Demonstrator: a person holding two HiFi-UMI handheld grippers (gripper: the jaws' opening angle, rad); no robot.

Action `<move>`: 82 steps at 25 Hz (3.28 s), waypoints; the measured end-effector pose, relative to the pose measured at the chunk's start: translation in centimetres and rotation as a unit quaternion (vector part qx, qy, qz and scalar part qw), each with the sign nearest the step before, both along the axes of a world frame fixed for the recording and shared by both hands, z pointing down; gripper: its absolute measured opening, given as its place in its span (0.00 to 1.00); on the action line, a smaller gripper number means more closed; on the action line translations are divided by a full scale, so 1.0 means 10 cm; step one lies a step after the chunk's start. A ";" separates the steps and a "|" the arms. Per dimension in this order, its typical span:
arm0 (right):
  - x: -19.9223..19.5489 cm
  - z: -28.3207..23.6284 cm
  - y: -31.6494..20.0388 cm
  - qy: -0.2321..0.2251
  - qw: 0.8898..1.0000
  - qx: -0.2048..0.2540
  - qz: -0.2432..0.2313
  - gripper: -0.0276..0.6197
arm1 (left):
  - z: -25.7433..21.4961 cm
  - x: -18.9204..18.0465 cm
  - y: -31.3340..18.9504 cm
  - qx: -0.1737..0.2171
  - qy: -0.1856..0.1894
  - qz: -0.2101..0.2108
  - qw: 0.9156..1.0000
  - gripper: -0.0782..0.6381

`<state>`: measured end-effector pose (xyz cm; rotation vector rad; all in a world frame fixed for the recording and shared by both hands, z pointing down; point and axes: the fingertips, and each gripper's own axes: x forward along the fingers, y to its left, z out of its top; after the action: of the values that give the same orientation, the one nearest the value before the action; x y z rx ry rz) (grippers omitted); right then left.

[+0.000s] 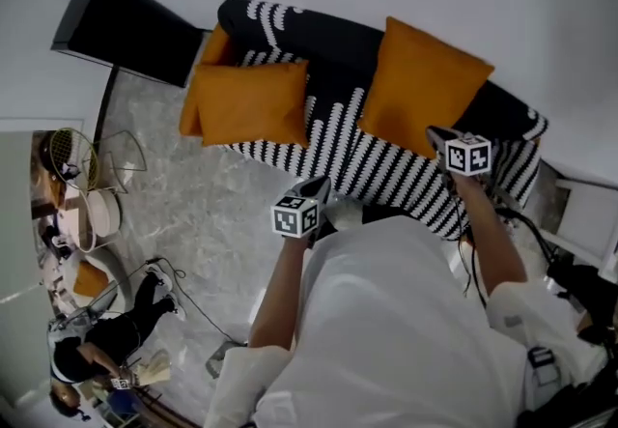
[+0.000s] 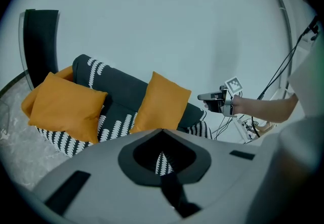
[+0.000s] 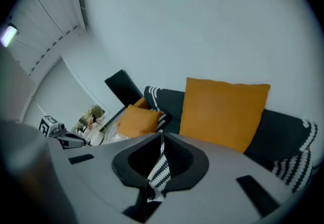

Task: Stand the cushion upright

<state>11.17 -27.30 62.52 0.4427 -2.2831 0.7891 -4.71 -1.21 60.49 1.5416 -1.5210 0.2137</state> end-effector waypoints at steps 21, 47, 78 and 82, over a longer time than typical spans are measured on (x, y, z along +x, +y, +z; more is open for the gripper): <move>-0.07 -0.35 1.34 -0.033 0.995 0.005 0.098 0.10 | -0.57 -0.22 0.32 0.081 0.002 0.126 0.989 0.11; -0.95 -0.34 2.25 -0.022 0.996 0.006 0.091 0.10 | -0.46 -1.16 1.29 0.079 0.020 0.092 0.992 0.11; -1.99 0.08 2.13 -0.023 0.997 -0.060 0.035 0.10 | -0.38 -2.29 1.45 0.045 0.027 -0.038 0.998 0.11; -2.06 0.15 1.97 -0.025 0.997 -0.071 0.030 0.10 | -0.40 -2.32 1.35 0.038 0.028 -0.047 0.998 0.11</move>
<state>-9.41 -7.61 64.01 0.4311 -2.2502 0.9955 -27.88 12.26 56.44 1.5188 -1.5696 0.0588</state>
